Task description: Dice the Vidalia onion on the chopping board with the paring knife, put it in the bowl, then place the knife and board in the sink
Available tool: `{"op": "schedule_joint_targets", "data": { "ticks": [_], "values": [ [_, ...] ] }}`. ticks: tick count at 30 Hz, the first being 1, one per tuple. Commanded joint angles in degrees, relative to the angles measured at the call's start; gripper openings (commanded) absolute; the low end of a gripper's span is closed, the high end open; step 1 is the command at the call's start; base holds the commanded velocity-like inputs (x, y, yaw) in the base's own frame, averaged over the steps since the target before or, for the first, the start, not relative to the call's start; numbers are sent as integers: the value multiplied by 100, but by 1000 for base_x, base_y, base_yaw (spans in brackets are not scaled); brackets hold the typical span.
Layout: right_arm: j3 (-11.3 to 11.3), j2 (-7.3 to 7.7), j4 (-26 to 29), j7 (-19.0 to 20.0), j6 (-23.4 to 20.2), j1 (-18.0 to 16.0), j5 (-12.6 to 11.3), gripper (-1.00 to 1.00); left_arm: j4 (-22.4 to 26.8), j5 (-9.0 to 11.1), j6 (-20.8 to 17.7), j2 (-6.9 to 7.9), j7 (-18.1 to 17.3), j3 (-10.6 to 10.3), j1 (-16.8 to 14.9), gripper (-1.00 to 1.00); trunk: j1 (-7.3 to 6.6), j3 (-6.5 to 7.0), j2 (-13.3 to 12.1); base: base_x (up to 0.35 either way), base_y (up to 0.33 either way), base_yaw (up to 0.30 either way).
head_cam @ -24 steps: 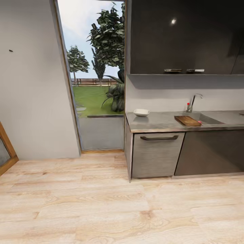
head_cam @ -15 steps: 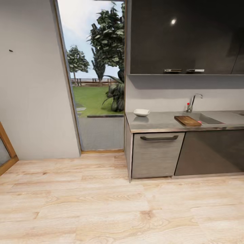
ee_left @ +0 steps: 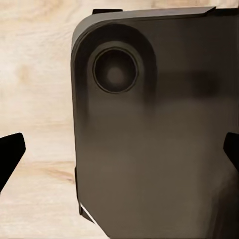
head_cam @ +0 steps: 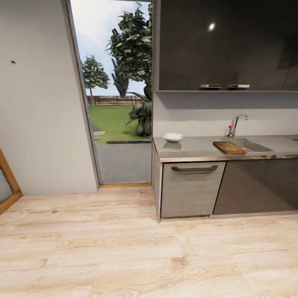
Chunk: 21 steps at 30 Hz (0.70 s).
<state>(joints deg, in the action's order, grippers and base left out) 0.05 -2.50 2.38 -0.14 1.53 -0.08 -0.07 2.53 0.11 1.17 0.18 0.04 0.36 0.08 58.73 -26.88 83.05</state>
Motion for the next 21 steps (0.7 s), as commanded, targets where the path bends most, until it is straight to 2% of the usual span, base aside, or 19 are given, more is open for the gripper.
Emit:
{"op": "schedule_joint_targets", "data": {
  "ticks": [1, 8, 16, 17, 21],
  "values": [
    [1, 0, 32, -2, 44, -1, -1, 100, 32, 0, 19, 2, 1, 4, 1, 100, 0, -5, 2, 0, 0, 0],
    [-4, -3, 258, -26, 269, -1, -1, 100, 258, 20, 143, 124, 17, 19, 1, 100, 0, -5, 2, 0, 0, 0],
    [-6, 21, 517, -55, 526, -1, 23, 100, 516, 36, 148, 114, 22, 32, 1, 100, 0, -5, 2, 0, 0, 0],
    [-9, 32, 2755, -68, 1481, -1, 27, 100, 2845, 38, 145, 111, 22, 31, 1, 100, 0, -5, 2, 0, 0, 0],
    [-12, 96, 3116, -107, 1520, -1, 26, 100, 3265, 44, 145, 113, 21, 28, 1, 100, 0, -5, 2, 0, 0, 0]
  ]
}}
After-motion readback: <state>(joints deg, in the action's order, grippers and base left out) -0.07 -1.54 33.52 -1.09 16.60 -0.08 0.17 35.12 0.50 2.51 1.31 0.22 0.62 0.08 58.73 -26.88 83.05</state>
